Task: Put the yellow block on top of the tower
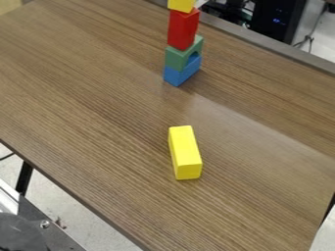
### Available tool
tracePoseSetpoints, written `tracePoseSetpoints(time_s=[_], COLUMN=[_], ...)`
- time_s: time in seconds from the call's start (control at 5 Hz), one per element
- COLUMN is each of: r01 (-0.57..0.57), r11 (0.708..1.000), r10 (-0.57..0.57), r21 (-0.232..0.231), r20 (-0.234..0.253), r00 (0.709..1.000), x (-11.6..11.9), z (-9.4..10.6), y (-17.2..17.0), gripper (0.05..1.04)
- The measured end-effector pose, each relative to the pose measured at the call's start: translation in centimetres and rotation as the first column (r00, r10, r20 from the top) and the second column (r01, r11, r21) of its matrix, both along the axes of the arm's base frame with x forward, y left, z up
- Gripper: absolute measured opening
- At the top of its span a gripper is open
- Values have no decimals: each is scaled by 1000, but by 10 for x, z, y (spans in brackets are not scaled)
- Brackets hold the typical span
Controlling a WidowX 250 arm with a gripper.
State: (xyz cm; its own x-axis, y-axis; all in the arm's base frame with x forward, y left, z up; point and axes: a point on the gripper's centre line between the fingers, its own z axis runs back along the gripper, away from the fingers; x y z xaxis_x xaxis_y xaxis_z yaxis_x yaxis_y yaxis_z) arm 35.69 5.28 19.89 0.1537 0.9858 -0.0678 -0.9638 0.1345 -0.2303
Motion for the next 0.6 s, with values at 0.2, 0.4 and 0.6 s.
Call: tracePoseSetpoints(time_s=[0.2,0.4,0.6], r01=[11,19,21], r11=[1000,1000,1000], r10=[-11,-19,-22], r21=[-7,-4,-4], r20=[-44,-34,-33], r00=[999,999,999], x=[9,16,19], z=[-20,-20,-22], y=[3,7,10], gripper=[594,594,594])
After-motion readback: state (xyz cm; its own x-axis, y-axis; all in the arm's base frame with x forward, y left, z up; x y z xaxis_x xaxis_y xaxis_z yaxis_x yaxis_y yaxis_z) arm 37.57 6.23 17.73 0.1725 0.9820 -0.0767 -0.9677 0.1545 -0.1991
